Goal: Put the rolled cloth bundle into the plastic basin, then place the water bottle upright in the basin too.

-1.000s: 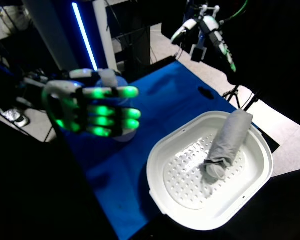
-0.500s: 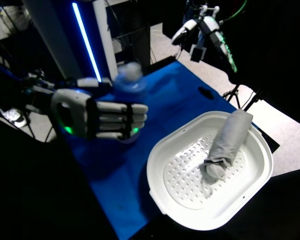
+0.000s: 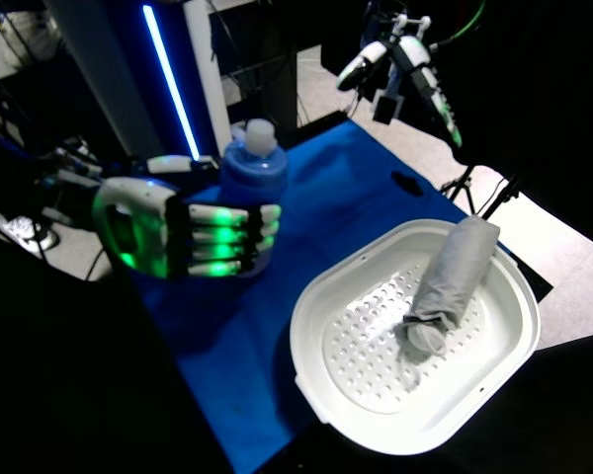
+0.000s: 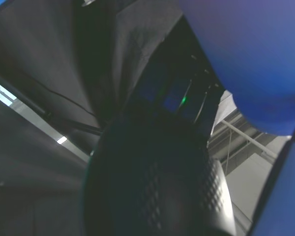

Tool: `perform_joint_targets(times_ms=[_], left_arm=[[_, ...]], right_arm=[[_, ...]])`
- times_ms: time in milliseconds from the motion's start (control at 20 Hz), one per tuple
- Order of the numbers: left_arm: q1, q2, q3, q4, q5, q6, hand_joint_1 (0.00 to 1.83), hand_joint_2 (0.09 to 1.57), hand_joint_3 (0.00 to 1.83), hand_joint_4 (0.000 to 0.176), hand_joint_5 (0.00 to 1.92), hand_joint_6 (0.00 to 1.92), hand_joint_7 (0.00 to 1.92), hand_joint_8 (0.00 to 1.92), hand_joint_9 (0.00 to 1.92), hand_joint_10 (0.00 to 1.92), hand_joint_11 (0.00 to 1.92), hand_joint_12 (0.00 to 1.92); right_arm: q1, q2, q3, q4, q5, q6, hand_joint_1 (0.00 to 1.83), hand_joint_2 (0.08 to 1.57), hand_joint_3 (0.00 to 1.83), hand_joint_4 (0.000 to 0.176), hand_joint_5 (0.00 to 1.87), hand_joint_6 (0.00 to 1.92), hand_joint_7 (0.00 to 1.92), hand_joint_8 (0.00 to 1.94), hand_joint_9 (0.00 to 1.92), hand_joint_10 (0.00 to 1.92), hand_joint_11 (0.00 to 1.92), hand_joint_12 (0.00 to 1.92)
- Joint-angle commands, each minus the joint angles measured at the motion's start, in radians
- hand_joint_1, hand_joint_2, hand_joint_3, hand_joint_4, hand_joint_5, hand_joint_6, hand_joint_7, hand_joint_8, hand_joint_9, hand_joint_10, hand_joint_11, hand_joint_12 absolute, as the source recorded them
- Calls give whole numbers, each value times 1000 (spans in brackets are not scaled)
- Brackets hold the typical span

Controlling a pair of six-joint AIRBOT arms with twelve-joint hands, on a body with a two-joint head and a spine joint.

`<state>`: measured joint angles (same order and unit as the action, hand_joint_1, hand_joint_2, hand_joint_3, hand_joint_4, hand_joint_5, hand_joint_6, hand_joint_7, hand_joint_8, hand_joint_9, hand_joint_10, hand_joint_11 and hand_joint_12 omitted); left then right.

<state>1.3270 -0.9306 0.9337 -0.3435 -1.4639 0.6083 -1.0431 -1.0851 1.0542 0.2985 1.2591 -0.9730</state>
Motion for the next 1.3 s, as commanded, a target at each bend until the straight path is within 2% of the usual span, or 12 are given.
perform_joint_targets(times_ms=[0,150,250,400,550,650,750,900,950,1050,1150,1250], left_arm=[[-3,-5,-1,5,-129,-10,547,840,5,176,14,4,38,4,0,0,0,0],[1,-8,-1,1,-132,-14,552,852,7,176,17,3,37,2,0,0,0,0],[2,-8,-2,1,-135,-14,547,838,0,176,16,2,37,2,0,0,0,0],[6,-8,-2,-1,-139,-15,526,852,5,176,5,0,38,3,0,0,0,0],[6,-8,-2,-1,-136,-15,490,851,1,176,7,1,44,3,0,0,0,0],[6,-8,-3,-1,-133,-15,483,852,1,176,7,1,43,2,0,0,0,0],[6,-8,-3,-1,-133,-15,488,842,0,176,14,3,49,3,0,0,0,0],[6,-8,-2,-1,-132,-15,502,840,0,176,19,3,54,4,0,0,0,0],[6,-8,-2,-1,-133,-15,507,842,0,176,20,3,53,3,0,0,0,0],[6,-8,-1,-1,-138,-17,517,833,0,176,15,0,32,0,0,0,0,0],[6,-7,2,1,-140,-18,534,818,0,176,18,1,16,0,0,0,0,0],[6,-7,6,2,-141,-21,535,797,0,176,9,0,4,0,0,0,0,0]], right_arm=[[11,3,0,-21,116,14,1227,1185,1,0,775,1100,930,1295,1033,1121,1014,1414],[14,6,1,-30,120,14,1234,1187,1,0,793,1038,912,1364,1016,1396,1025,1587],[66,27,0,-60,124,14,1245,1153,0,0,790,1116,1031,1102,1095,1107,1018,1497],[114,42,0,-105,130,14,1252,1137,0,0,806,1111,1072,1015,1152,1041,1038,1502],[161,62,1,-132,146,14,1247,1147,0,0,793,1125,1042,1077,1101,1204,1036,1612],[191,67,6,-133,155,14,1219,1170,1,0,787,1148,966,1191,945,1200,861,1608],[229,63,27,-135,154,14,1232,1195,1,0,766,1093,908,1369,910,1460,844,1784],[291,49,57,-134,153,14,1124,1195,1,0,823,1216,955,1252,1041,1504,983,1797],[310,45,66,-134,152,14,1227,1201,1,0,755,1086,907,1385,1016,1475,956,1783],[355,26,98,-121,146,14,1232,1207,1,0,738,1116,896,1395,945,1476,875,1806],[389,4,131,-102,132,14,1242,1187,0,0,782,1057,928,1353,989,1495,929,1814],[425,-24,172,-82,96,14,1247,1171,0,0,811,1023,959,1297,1007,1404,953,1776]])
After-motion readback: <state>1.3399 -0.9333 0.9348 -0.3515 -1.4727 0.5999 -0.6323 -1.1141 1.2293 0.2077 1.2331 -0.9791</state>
